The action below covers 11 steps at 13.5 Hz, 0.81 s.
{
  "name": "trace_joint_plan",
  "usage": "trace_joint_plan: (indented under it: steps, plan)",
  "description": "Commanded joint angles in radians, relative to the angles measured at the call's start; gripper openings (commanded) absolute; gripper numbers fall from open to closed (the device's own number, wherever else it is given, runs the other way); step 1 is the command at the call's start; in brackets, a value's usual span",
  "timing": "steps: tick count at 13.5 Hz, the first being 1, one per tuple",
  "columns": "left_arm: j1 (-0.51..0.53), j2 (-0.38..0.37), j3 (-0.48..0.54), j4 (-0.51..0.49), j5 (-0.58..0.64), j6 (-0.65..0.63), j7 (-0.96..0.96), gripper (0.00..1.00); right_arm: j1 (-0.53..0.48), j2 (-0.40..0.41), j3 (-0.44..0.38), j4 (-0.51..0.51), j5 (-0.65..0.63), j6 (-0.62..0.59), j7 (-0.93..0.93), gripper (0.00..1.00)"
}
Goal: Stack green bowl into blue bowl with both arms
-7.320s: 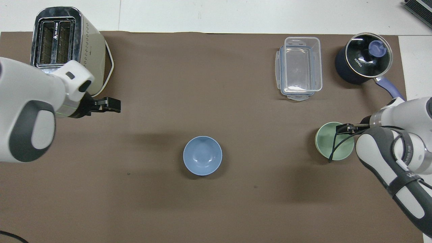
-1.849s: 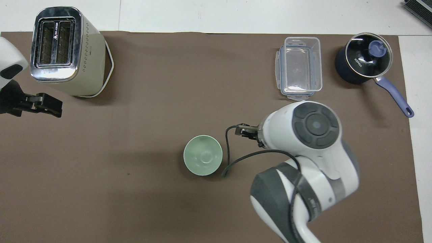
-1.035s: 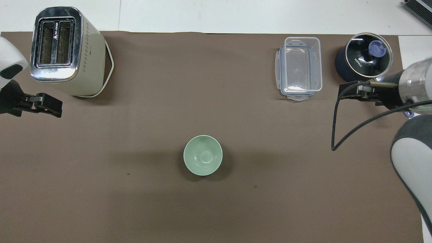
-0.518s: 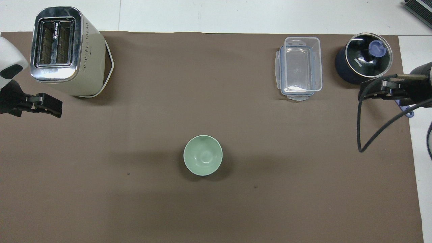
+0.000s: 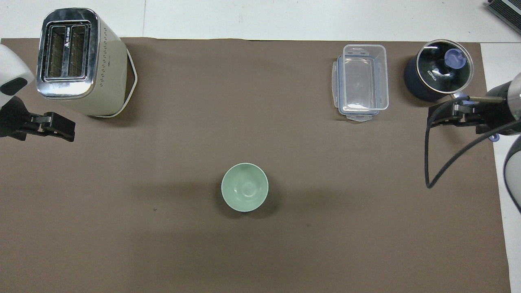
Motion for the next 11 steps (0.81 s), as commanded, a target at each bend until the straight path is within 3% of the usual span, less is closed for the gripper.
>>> trace_joint_plan:
  steps: [1, 11]
  plan:
    - [0.001, -0.002, 0.002, 0.001, 0.001, -0.013, -0.002, 1.00, -0.010, -0.045, 0.008, -0.058, -0.011, 0.003, -0.027, 1.00]
    - [0.001, -0.002, 0.002, 0.001, 0.001, -0.013, -0.002, 1.00, -0.013, -0.060, 0.005, -0.082, 0.028, 0.025, -0.033, 1.00]
